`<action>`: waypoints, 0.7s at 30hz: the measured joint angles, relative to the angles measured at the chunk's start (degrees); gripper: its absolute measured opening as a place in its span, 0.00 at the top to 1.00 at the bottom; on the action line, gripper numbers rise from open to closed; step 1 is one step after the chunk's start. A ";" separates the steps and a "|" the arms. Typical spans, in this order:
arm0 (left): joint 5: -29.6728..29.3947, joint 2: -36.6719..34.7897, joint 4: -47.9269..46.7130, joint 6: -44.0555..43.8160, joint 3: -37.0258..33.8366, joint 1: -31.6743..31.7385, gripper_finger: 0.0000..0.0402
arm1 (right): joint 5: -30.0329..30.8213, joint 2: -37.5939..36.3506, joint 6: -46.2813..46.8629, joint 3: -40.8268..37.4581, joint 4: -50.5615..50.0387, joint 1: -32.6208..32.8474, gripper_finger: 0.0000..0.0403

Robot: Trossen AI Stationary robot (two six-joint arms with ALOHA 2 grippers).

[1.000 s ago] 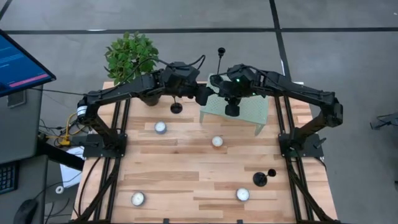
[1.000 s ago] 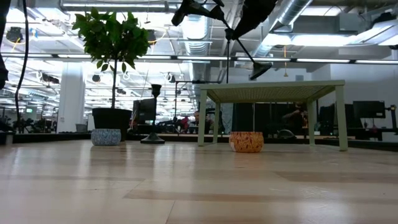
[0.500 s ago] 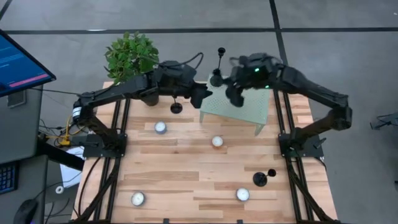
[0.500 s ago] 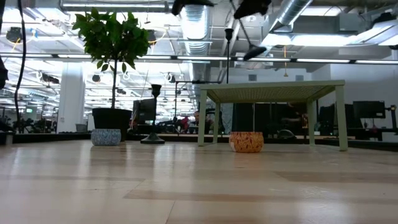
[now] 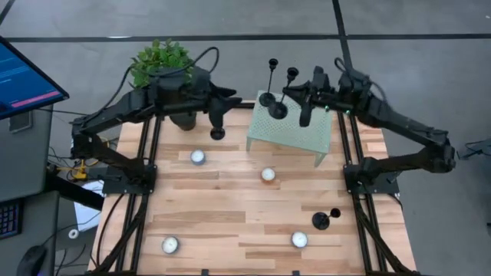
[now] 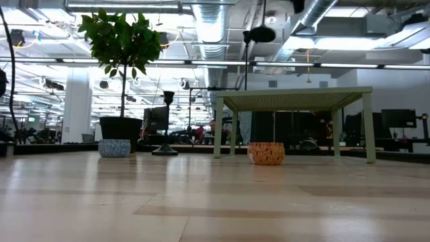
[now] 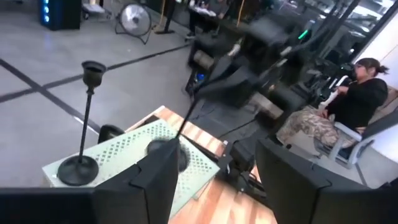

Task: Pick & Place candle stick holders
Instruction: Put the candle holder on the shelf aligned with the other candle holder

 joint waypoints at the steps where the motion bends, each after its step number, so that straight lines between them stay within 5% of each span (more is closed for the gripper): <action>1: -0.67 -0.43 0.04 0.19 0.00 -0.39 0.49 | 0.02 0.00 0.95 -2.51 3.23 0.01 1.00; 7: -2.45 -1.96 0.53 0.28 0.00 -1.11 0.52 | 0.91 4.40 1.78 -10.03 14.65 0.99 1.00; 21: -2.42 -1.94 1.26 1.76 0.00 -1.11 0.54 | 1.52 12.10 -1.19 -10.31 19.52 0.77 1.00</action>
